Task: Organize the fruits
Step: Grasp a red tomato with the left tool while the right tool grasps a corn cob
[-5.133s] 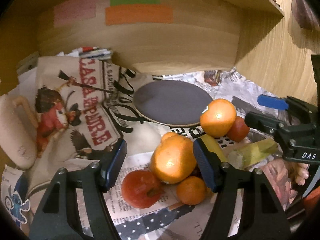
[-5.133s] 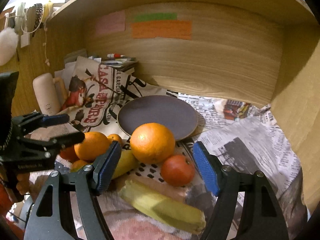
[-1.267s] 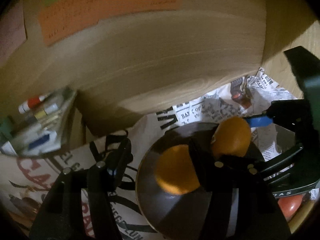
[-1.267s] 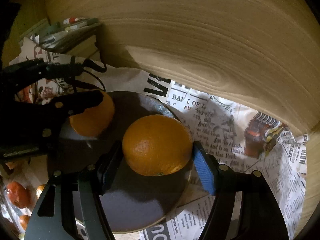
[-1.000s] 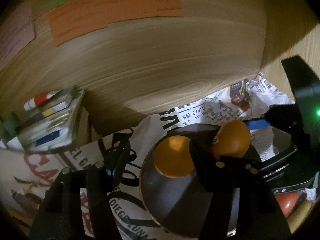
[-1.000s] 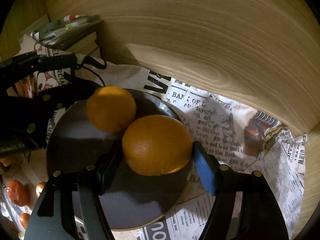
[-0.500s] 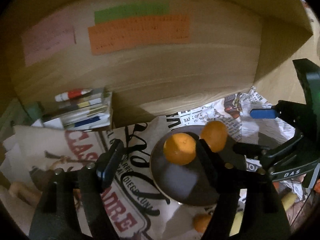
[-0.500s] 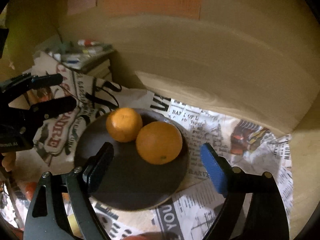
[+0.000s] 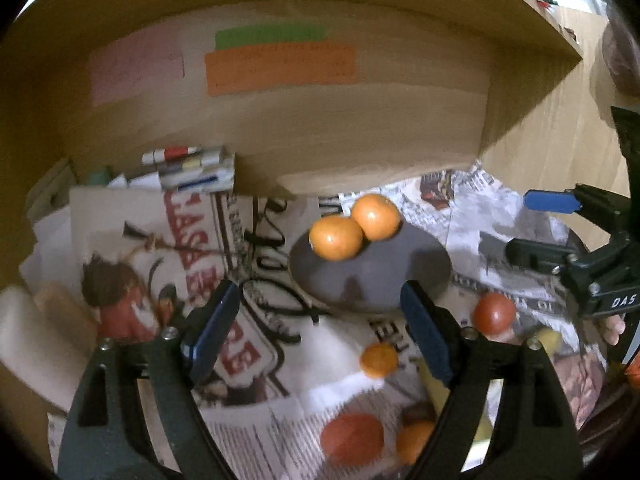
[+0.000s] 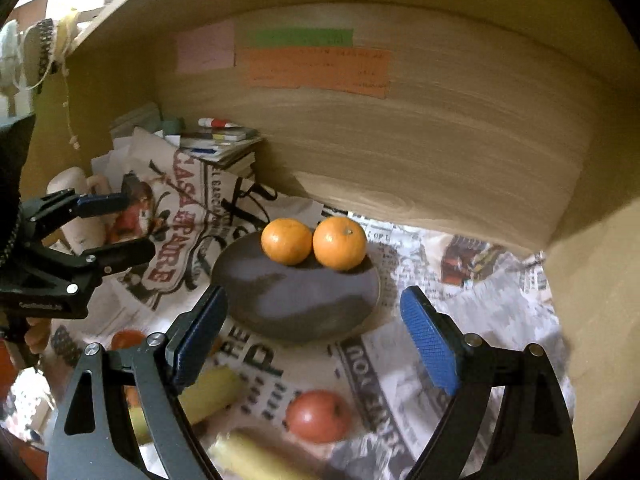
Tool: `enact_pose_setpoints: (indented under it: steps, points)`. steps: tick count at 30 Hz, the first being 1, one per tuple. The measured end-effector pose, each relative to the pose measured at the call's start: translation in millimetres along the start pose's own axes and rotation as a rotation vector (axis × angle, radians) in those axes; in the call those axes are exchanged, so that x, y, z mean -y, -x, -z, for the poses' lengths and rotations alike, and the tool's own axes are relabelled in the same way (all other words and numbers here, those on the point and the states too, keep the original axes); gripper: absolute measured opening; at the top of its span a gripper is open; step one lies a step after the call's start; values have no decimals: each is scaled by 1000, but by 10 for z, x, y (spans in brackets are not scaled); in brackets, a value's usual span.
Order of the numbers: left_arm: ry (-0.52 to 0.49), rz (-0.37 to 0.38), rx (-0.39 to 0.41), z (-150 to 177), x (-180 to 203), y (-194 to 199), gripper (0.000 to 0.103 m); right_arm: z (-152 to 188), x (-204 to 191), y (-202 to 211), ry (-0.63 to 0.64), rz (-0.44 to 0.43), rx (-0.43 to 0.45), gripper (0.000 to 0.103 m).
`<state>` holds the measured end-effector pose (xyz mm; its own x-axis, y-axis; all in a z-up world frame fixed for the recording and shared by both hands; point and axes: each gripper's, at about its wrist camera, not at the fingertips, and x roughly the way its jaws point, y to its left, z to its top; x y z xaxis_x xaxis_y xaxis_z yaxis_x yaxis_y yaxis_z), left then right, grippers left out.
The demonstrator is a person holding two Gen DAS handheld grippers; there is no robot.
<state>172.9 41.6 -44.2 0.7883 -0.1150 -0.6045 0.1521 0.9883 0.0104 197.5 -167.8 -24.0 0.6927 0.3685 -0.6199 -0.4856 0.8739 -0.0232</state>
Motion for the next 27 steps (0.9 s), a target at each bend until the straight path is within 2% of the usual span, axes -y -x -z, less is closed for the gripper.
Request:
enact_pose_setpoints:
  steps: [8, 15, 20, 22, 25, 27]
  points:
    - [11, -14, -63, 464, 14, 78, 83, 443, -55, 158, -22, -12, -37, 86]
    - [53, 1, -146, 826, 5, -16, 83, 836, -47, 96, -66, -53, -121, 87]
    - [72, 28, -177, 961, 37, -100, 83, 1026, -78, 5, -68, -66, -177, 86]
    - [73, 24, -172, 977, 56, -114, 83, 1059, -93, -19, -54, -44, -177, 87]
    - [80, 36, -169, 975, 54, -130, 77, 1068, -90, -73, -42, -37, -188, 88]
    - [86, 48, -185, 985, 52, -169, 70, 1060, -84, -99, -37, -37, -190, 89]
